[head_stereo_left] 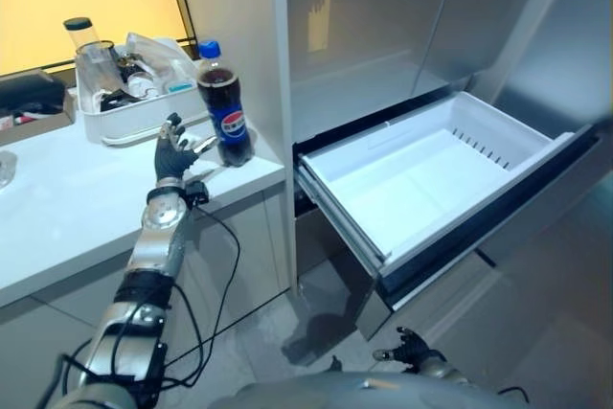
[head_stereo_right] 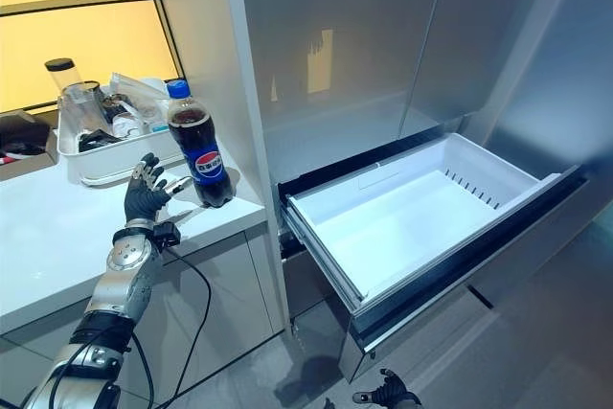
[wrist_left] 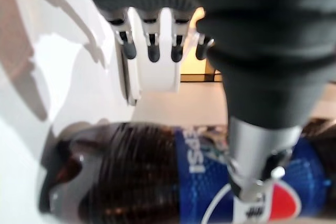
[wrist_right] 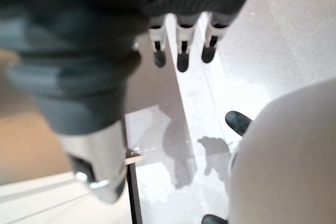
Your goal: Take the drinks into the refrigerator
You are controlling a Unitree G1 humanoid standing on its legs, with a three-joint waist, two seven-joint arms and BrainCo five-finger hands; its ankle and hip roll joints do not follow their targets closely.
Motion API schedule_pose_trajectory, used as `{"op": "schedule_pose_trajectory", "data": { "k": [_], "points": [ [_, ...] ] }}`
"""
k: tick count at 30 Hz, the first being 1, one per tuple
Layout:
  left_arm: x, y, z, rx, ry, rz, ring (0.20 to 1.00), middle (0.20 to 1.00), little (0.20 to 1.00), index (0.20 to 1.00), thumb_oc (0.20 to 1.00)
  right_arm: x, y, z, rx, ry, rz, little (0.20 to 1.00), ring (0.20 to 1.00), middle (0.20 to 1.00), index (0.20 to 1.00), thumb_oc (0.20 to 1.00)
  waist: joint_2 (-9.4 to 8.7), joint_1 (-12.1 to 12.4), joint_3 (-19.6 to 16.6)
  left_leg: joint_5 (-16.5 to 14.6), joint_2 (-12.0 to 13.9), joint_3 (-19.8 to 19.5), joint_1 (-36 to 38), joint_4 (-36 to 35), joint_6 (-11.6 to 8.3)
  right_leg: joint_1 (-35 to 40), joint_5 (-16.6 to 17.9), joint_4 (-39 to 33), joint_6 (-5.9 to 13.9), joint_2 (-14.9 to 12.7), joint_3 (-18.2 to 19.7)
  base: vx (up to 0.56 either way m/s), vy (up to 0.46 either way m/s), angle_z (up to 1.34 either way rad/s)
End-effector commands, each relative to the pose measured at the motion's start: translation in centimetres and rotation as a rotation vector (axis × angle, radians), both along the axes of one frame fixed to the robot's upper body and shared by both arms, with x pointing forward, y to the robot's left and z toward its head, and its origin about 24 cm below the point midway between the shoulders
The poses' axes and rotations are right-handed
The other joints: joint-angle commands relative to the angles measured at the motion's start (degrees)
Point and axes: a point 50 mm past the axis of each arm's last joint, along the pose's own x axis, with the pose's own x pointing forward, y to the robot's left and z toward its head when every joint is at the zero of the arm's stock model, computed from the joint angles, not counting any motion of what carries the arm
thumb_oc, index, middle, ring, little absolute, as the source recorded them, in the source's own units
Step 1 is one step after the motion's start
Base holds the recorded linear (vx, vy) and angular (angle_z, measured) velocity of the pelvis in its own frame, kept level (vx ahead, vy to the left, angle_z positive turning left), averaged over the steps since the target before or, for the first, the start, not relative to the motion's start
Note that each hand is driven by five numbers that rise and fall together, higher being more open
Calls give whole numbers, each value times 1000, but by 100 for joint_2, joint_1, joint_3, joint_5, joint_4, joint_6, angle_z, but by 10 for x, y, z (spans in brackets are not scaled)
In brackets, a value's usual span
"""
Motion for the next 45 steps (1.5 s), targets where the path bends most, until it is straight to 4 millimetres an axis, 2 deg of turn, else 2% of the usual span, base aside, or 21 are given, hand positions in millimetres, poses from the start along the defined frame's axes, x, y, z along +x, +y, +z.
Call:
{"op": "schedule_pose_trajectory", "data": {
  "k": [1,17,25,26,27,31,36,40,45],
  "points": [
    [33,-1,59,89,-143,-27,1000,1000,1000,1000,1000,4,4,0,-13,3,36,1000,1000,1000,1000,1000,57,-108,227,-467,-446,102,20,6,329,247,-299,318,250,49,-78,10,-4,-4],
    [59,10,70,112,-1,-43,1000,1000,1000,1000,1000,-11,-1,-3,-16,43,-1,1000,1000,1000,1000,1000,159,-345,256,-469,-438,243,52,6,325,211,-263,321,271,100,63,3,-7,-6],
    [61,18,60,192,87,-5,1000,1000,1000,1000,1000,-12,-6,-3,-18,26,-36,1000,1000,1000,1000,1000,180,-460,288,-455,-426,303,35,6,322,149,-227,320,279,110,133,0,-4,-6],
    [60,18,56,202,100,-6,727,727,727,727,727,-11,-6,-3,-16,19,-39,1000,1000,1000,1000,1000,175,-469,293,-450,-428,312,29,6,327,137,-226,328,275,115,145,-19,-4,-7],
    [60,16,54,197,96,-10,200,200,200,200,200,-12,-7,-2,-17,16,-42,1000,1000,1000,1000,1000,176,-476,302,-443,-428,317,20,6,331,122,-219,337,272,114,153,-22,-4,-5],
    [56,8,46,197,83,-35,200,200,200,200,200,-14,-7,-3,-17,14,-55,1000,1000,1000,1000,1000,152,-472,334,-431,-434,314,-14,6,338,96,-192,332,272,109,162,-18,-8,-3],
    [44,-17,36,93,-32,-104,200,200,200,200,200,-15,-9,-3,-13,9,-114,1000,1000,1000,1000,1000,106,-408,373,-407,-441,271,-80,6,348,85,-153,286,268,77,125,-27,-4,-1],
    [20,-35,21,-7,-97,-164,200,200,200,200,200,-11,-18,-1,-12,-20,-234,1000,1000,1000,1000,1000,76,-319,416,-392,-458,221,-137,6,369,58,-145,282,261,59,93,-41,7,2],
    [-12,-42,11,-56,-147,-231,200,200,200,200,200,-11,-40,3,-17,-51,-441,1000,1000,1000,1000,1000,41,-209,449,-400,-472,186,-170,6,390,34,-152,295,256,45,48,-35,9,3]
  ]
}}
